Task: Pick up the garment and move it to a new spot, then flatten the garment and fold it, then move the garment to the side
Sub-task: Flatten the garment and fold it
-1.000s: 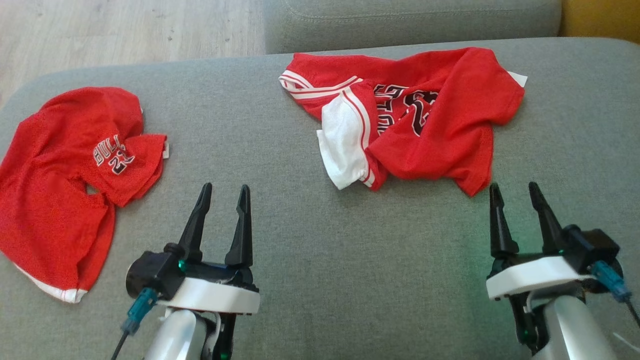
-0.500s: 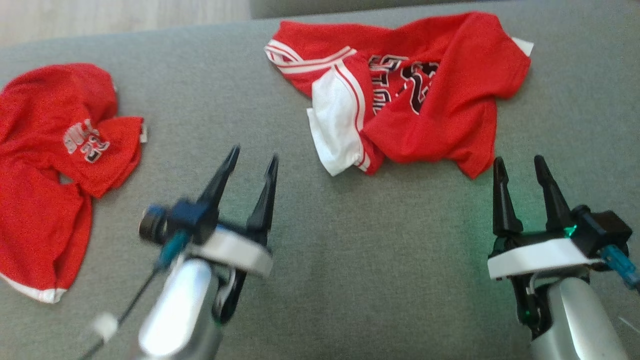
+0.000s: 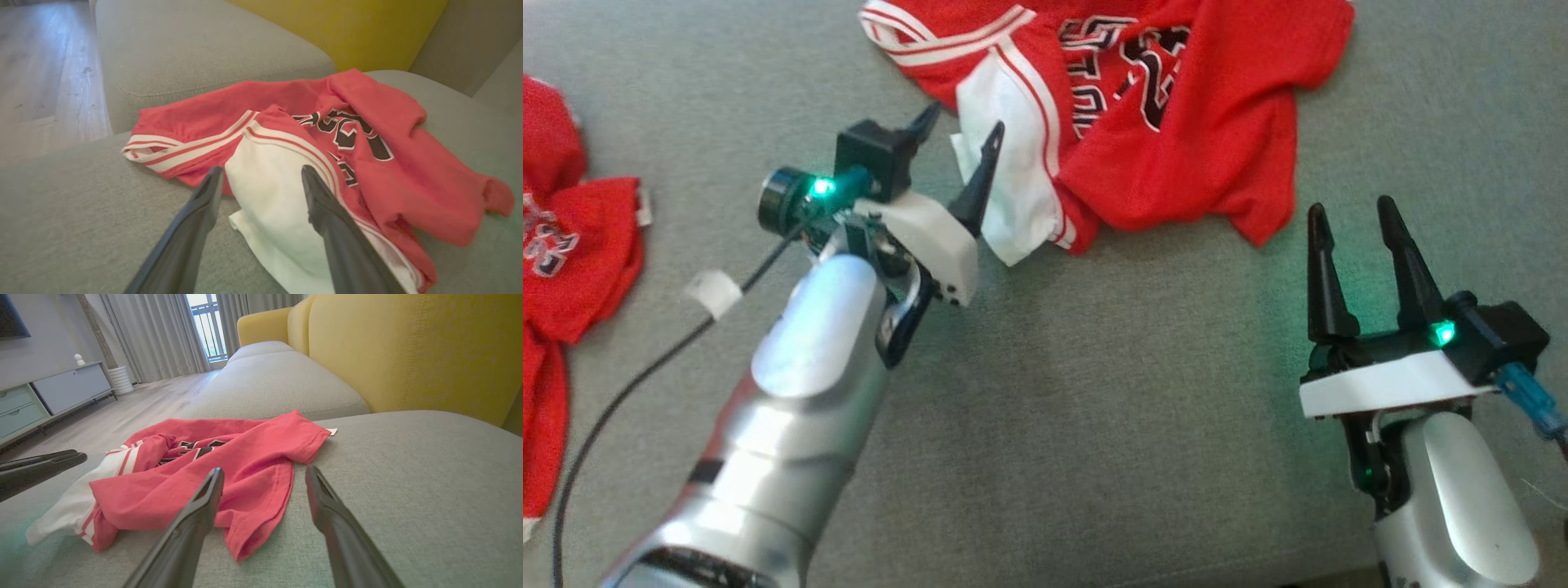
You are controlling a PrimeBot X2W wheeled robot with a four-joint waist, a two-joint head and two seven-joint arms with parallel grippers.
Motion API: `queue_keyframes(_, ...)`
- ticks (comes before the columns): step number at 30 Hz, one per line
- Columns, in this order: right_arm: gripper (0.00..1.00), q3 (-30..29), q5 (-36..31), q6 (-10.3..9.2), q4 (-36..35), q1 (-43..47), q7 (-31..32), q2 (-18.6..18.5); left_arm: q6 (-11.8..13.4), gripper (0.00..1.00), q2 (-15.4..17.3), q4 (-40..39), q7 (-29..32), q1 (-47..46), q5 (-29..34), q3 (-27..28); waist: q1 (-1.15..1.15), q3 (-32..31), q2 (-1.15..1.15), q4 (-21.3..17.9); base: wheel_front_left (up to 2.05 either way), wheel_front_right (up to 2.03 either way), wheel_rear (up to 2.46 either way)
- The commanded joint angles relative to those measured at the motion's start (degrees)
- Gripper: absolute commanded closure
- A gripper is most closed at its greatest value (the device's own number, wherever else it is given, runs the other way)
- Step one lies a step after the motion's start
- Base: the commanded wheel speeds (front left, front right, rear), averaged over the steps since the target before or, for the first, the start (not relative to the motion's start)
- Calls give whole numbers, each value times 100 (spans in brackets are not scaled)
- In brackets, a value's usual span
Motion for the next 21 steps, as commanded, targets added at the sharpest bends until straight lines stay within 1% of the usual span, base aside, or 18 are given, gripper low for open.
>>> queue_keyframes(1, 0, 169, 52, 43, -212, -120, -55, 0, -14, 0, 73, -45, 3, -282, 6, 109, -1, 149, 0, -139, 0, 0, 0)
queue_keyframes(5, 0, 262, 79, 43, -211, -138, -79, 0, 5, 0, 96, 527, -37, -644, 37, 101, -1, 276, 0, -262, 0, 0, 0)
queue_keyframes(9, 0, 299, 109, 43, -197, -140, -107, 0, 113, 0, 123, 999, -155, -912, 62, 130, -1, 330, 0, -343, 0, 0, 0)
queue_keyframes(15, 0, 294, 195, 43, -164, -167, -135, 0, 60, 0, 97, 1515, -214, -1082, -62, 60, -1, 332, 0, -366, 0, 0, 0)
queue_keyframes(16, 0, 297, 200, 43, -157, -175, -138, 0, 45, 15, 92, 1572, -235, -1096, -91, 36, -1, 325, 0, -362, 0, 0, 0)
queue_keyframes(17, 0, 298, 203, 43, -147, -181, -140, 0, 33, 72, 86, 1617, -266, -1105, -116, 4, -1, 315, 0, -356, 0, 0, 0)
queue_keyframes(18, 0, 295, 202, 43, -136, -185, -143, 0, 20, 100, 80, 1652, -307, -1110, -148, -29, -1, 302, 0, -344, 0, 0, 0)
queue_keyframes(21, 0, 274, 173, 43, -99, -174, -150, 0, -6, 100, 63, 1715, -471, -1097, -251, -134, -1, 229, 0, -276, 0, 0, 0)
